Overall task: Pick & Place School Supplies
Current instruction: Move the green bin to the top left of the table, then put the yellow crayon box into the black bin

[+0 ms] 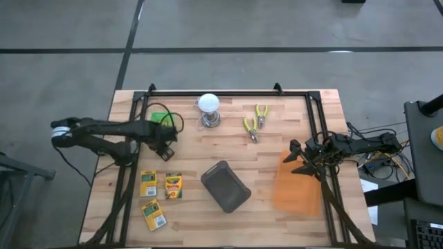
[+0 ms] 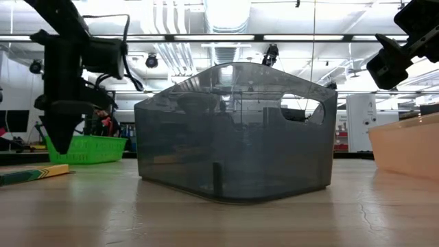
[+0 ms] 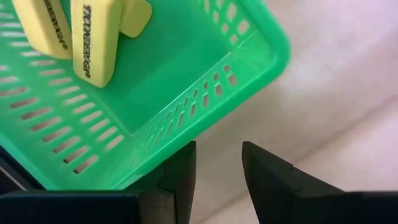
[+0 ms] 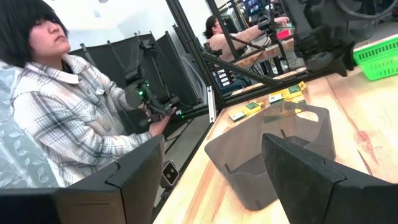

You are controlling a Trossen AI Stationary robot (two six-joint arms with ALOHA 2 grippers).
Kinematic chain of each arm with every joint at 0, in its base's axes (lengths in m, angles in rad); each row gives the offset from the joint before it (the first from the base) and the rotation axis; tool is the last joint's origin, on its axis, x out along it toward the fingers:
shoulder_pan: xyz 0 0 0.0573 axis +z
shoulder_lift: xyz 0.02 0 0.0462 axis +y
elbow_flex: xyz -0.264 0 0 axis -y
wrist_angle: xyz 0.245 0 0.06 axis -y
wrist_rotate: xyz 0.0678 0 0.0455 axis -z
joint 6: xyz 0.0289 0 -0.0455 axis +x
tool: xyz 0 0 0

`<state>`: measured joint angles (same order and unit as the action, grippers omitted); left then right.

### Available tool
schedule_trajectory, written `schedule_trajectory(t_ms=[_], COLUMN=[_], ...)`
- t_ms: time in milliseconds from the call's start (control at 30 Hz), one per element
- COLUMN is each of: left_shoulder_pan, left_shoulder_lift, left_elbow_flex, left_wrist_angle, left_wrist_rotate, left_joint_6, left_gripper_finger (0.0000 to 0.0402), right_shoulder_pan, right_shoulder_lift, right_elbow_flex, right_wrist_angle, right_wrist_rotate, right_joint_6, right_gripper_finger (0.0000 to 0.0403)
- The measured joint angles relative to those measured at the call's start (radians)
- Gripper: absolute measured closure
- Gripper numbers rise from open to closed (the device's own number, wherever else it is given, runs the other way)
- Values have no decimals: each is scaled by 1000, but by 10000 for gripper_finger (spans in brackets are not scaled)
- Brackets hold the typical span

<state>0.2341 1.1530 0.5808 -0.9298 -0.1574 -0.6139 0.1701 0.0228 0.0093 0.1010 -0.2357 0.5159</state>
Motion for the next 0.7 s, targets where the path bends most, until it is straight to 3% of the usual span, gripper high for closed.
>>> schedule_trajectory(t_ms=[367, 600, 700], left_shoulder_pan=[176, 169, 166], left_shoulder_lift=[0, 0, 0], left_elbow_flex=[0, 10, 11], left_wrist_angle=[40, -94, -168], left_wrist_rotate=[28, 325, 396], left_joint_6=[83, 135, 160], left_gripper_finger=[266, 266, 266], right_shoulder_pan=[0, 0, 0], right_shoulder_lift=[0, 0, 0], right_elbow_flex=[0, 0, 0], right_wrist_angle=[0, 0, 0], right_wrist_rotate=[0, 0, 0], right_joint_6=[0, 0, 0], right_gripper_finger=[142, 143, 140])
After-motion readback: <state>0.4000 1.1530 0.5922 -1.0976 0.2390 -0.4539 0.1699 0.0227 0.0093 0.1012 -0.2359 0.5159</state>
